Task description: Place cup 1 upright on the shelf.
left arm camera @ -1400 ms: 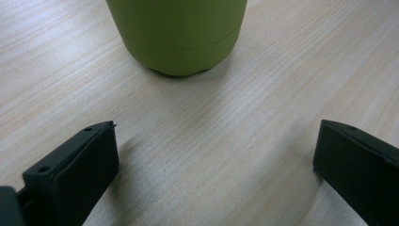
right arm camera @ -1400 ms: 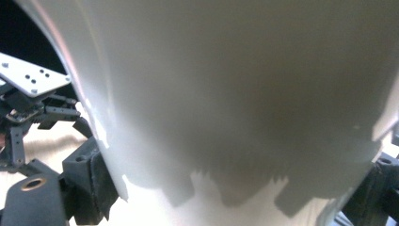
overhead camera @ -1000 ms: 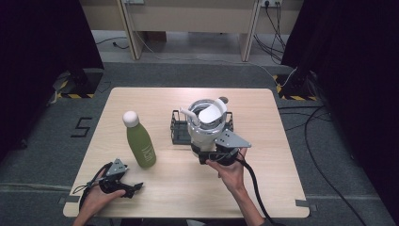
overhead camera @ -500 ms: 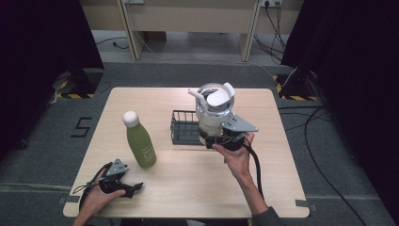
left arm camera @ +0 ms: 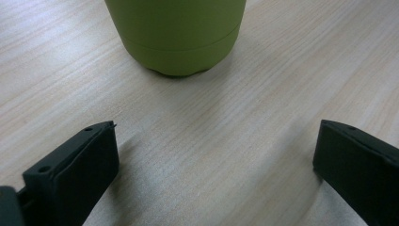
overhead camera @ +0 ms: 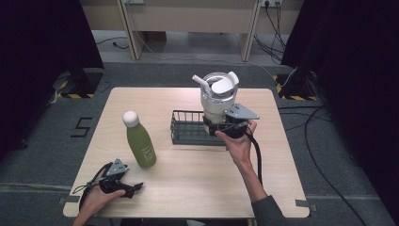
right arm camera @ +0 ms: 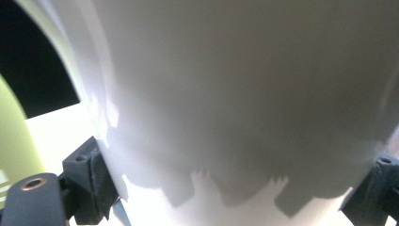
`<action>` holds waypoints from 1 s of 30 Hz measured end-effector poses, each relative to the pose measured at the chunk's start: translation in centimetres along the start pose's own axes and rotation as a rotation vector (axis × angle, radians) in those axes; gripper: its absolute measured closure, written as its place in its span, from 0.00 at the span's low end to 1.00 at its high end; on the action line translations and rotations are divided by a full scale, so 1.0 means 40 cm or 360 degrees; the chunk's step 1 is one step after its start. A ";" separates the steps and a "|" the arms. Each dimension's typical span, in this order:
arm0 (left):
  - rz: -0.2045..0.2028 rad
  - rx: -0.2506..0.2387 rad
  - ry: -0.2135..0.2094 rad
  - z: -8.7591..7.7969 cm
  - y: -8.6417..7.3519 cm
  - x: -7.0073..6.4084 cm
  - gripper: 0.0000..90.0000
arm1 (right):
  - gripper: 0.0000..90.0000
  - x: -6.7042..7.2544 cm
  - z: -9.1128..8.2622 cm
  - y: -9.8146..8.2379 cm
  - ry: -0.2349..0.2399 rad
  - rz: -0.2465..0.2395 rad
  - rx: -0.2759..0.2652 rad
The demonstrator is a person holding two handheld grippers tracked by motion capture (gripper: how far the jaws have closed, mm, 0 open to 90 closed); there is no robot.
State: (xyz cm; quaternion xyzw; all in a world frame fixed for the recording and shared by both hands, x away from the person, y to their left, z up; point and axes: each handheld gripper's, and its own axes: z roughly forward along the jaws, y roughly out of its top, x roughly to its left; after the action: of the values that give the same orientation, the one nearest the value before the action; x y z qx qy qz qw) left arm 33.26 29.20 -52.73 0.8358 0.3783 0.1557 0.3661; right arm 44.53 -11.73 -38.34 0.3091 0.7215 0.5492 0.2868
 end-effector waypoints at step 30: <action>0.0006 -0.0001 -0.0003 0.000 0.000 0.000 0.00 | 0.13 -0.084 0.086 -0.060 -0.0125 0.0080 0.0058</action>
State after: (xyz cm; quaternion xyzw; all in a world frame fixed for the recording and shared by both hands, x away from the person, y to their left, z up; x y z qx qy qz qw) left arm 33.26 29.20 -52.72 0.8365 0.3764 0.1558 0.3666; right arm 48.97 -12.67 -41.20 0.3535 0.7117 0.5304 0.2953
